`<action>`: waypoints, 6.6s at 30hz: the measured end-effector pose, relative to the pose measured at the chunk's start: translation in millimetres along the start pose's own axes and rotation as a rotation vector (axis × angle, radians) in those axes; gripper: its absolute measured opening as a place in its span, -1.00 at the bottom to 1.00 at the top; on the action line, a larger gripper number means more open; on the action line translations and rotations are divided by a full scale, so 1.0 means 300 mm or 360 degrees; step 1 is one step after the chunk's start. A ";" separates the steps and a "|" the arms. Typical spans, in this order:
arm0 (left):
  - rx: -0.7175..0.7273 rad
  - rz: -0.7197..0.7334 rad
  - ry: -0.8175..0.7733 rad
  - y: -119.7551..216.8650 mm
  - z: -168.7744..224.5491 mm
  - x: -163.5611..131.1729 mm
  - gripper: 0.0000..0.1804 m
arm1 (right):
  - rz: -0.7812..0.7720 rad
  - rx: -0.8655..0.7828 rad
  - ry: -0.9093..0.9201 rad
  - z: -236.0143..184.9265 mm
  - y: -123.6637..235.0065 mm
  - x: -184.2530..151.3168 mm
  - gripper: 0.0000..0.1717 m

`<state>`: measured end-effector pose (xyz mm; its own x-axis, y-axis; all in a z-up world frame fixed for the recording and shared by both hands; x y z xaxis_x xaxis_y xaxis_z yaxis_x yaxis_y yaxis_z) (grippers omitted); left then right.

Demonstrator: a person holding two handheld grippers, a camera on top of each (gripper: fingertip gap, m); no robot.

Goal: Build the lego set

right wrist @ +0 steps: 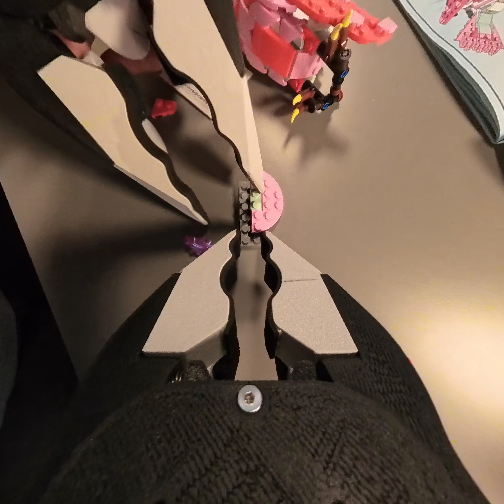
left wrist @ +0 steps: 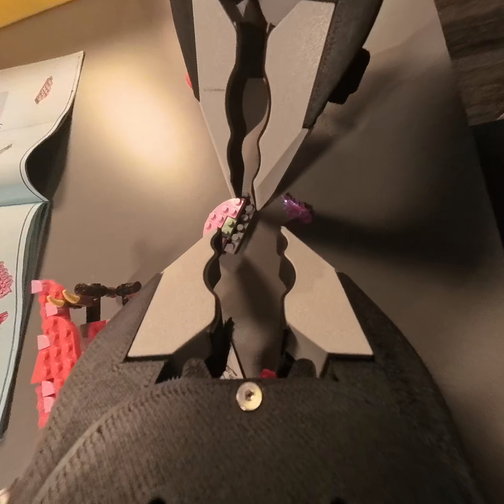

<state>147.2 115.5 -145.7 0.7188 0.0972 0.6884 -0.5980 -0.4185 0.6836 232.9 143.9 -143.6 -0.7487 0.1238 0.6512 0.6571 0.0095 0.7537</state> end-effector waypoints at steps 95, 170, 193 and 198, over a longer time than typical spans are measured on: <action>0.0542 0.0034 -0.0740 -0.049 -0.055 -0.001 -0.91 | -0.0064 -0.0860 0.1084 0.017 -0.033 0.004 -0.90; 0.1166 0.0101 -0.1239 0.010 -0.090 0.000 -0.85 | 0.0261 -0.1567 0.1686 -0.019 -0.027 0.043 -0.96; 0.0963 0.0063 -0.1236 0.020 -0.082 -0.031 -0.93 | 0.0369 -0.1430 0.1895 -0.089 -0.016 0.019 -0.98; 0.0930 0.0032 -0.1229 0.022 -0.075 -0.022 -0.94 | 0.0417 -0.1382 0.1862 -0.089 -0.006 0.015 -0.98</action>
<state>130.6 132.5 -140.2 0.8700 -0.4476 0.2068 -0.4919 -0.8167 0.3016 226.0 117.9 -139.7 -0.5398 -0.8272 0.1560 0.8408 -0.5209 0.1474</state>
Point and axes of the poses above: each gripper's, where its closed fingertips meet, y back along the fingers, x out of its top, z = x × y across the jaws, the point moved 6 cm from there along y, back along the fingers, and after that the axes turned 4 degrees about x, right-handed, at the moved point
